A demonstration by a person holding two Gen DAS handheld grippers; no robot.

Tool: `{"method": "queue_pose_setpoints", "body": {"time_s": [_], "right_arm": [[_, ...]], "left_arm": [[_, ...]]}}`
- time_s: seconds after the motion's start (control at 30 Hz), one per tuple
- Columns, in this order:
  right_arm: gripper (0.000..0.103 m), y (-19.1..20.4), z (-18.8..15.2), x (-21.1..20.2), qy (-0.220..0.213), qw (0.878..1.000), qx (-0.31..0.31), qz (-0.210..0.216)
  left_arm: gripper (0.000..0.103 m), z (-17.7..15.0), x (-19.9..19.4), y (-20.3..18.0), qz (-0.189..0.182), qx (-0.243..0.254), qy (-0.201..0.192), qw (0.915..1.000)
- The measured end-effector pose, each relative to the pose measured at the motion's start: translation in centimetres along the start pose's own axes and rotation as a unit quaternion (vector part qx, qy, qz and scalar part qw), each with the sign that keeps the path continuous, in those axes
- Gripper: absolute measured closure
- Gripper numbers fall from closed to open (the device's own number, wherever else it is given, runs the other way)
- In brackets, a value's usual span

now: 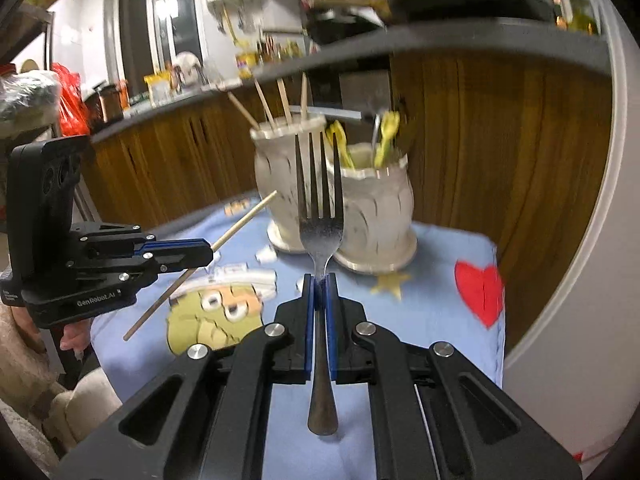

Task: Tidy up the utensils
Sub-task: 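Drop the chopstick into the tall cup while the right tool carries the fork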

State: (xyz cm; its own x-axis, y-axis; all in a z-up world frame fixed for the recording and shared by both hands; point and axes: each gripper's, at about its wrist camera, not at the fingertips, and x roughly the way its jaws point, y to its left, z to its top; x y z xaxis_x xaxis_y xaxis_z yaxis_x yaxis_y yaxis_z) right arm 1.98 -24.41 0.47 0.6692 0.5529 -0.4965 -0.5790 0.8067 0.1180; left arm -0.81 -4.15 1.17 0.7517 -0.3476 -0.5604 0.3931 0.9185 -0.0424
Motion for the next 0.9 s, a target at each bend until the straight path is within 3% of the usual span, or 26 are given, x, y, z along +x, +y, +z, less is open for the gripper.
{"method": "queue_pose_setpoints", "body": {"time_s": [0.2,0.4,0.67,0.9], "right_arm": [[0.098,0.4,2.5,-1.5,-0.089,0.996,0.001,-0.007],[0.098,-0.5,7.4,-1.5,-0.153,0.988,0.006,-0.012],[0.098,-4.1,12.9,0.3,-0.201,0.977,0.078,-0.005],[0.098,-5.2,14.0,3.1,-0.194,0.977,0.079,-0.028]], "left_arm": [[0.098,3.1,-2.1,1.4,0.005,-0.026,-0.092,0.9954],[0.098,8.1,-2.6,3.2,0.011,-0.050,-0.194,0.9796],[0.098,13.2,-0.3,5.0,0.024,-0.069,-0.266,0.9612],[0.098,14.9,1.7,6.7,0.030,-0.103,-0.290,0.9510]]}}
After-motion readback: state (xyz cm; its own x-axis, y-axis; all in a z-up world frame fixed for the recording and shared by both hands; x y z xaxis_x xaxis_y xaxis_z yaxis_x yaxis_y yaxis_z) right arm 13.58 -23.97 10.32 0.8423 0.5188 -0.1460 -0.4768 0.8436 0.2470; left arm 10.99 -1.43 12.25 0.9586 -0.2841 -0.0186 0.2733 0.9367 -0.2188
